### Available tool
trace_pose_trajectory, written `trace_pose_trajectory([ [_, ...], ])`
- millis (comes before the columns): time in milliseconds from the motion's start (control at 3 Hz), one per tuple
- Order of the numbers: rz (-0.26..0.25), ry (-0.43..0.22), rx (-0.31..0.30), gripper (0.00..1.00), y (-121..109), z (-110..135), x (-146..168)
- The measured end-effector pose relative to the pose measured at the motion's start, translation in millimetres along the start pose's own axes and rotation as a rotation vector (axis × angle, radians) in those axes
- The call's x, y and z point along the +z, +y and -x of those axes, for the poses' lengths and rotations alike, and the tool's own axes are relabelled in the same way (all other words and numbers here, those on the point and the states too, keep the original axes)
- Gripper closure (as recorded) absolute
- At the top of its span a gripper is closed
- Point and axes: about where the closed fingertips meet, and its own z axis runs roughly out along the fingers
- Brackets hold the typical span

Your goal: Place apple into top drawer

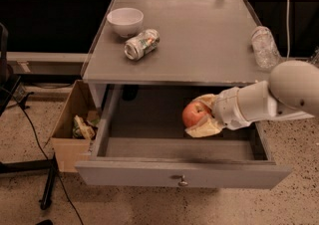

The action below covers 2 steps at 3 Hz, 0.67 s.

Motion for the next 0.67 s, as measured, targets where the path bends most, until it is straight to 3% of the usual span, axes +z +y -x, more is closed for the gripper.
trace_pose_trajectory([
  [667, -0.003, -0.005, 0.008, 1.0, -5, -25, 36],
])
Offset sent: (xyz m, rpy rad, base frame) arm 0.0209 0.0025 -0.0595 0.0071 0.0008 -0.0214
